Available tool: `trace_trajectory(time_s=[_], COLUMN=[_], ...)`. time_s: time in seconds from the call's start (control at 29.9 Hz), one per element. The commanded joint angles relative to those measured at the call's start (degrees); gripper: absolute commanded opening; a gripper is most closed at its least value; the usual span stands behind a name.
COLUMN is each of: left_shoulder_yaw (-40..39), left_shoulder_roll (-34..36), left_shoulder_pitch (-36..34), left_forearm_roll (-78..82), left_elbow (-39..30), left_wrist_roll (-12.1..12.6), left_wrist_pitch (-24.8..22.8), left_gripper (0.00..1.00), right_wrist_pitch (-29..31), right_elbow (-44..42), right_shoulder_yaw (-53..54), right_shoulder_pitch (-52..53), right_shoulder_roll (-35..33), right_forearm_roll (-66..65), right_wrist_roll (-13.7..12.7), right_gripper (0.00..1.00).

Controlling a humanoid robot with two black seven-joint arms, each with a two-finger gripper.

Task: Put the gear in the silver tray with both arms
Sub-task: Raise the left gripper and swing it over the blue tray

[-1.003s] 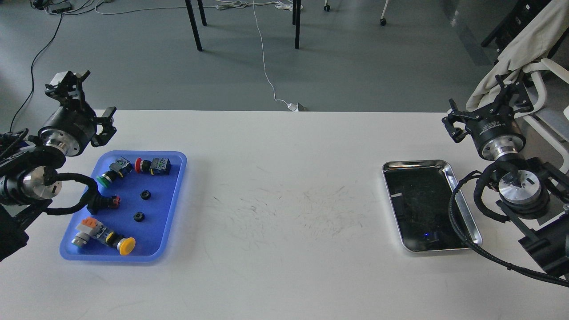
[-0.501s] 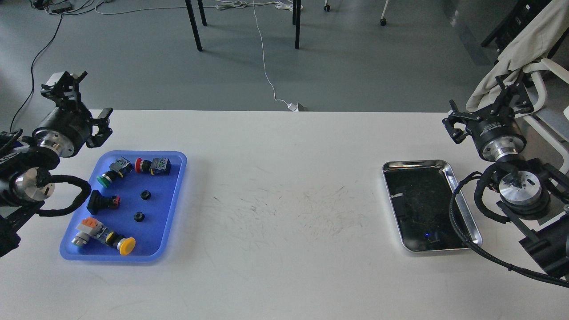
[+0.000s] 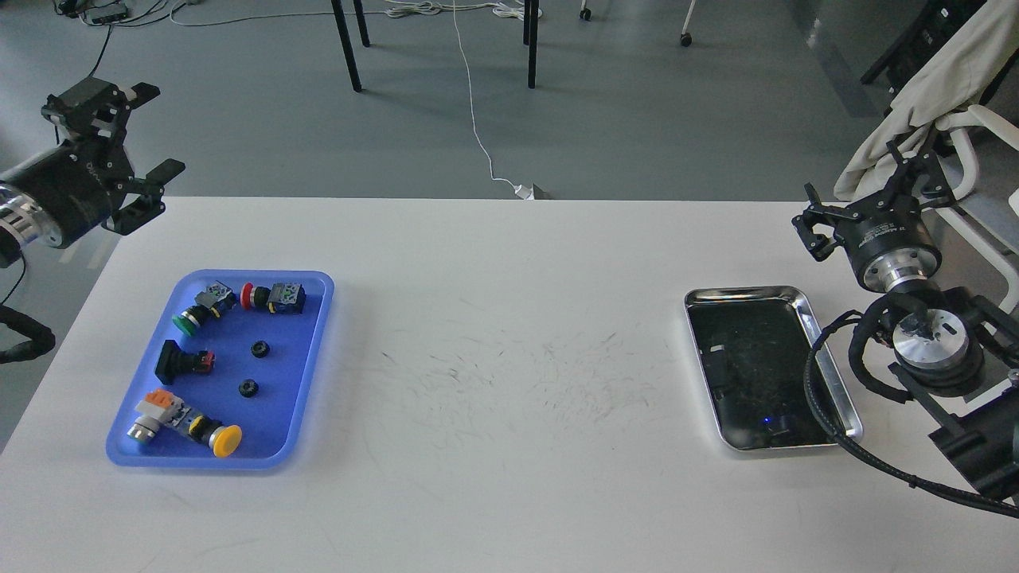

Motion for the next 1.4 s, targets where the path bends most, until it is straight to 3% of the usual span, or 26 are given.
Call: trace_trajectory(time_s=[0.0,0.17,0.3,0.4,0.64,0.84,1.1,1.24,1.37], left_shoulder_yaw=[0.01,1.84,2.03,2.73,2.73,2.9,4.22,4.14,4.05], left_shoulder_roll=[1.99,0.23,0.23,0.32,5.94,9.19,8.93,9.54,9.46], left_shoulder_pitch=[-0.86,-1.04,-0.78,-1.12,-2.27,-1.57,-1.04,-1.74,-2.18], left_forearm_roll=[0.44,1.49,9.12,20.79,35.77,48.14,67.21,69.79,70.14], left_elbow=[1.46,0.76,-0.29,-0.91,-13.99,-21.02,-21.92,-22.0,-23.05], left_wrist_roll=[0.0,-0.96,-4.57,-4.66,-4.31,-4.04,-3.43,-4.92,-11.5], left_wrist_pitch=[-4.5,-0.74,0.32,2.43,8.05,8.24,8.68,8.15,7.8], left_gripper=[0.99,0.99,0.99,0.99,0.99,0.99,0.99,0.99,0.99], right_wrist_pitch=[0.0,0.0,0.0,0.0,0.0,0.0,-0.08,-0.17,-0.26], right_elbow=[0.01,0.01,0.01,0.01,0.01,0.09,0.09,0.09,0.18], right_shoulder_yaw=[0.0,0.0,0.0,0.0,-0.17,-0.26,-0.44,-0.52,-0.52], right_shoulder_pitch=[-0.32,-0.41,-0.41,-0.41,-0.58,-0.58,-0.67,-0.67,-0.67], right_shoulder_roll=[0.02,0.02,0.02,0.02,0.28,0.11,0.28,0.2,0.19], right_forearm_roll=[0.0,0.0,0.0,-0.09,-0.09,-0.26,-1.58,-1.93,-2.28], right_wrist_roll=[-0.09,-0.01,-0.01,-0.01,-0.01,-0.09,-0.01,-0.09,-0.09], right_gripper=[0.99,0.99,0.99,0.99,0.99,0.99,0.99,0.99,0.99])
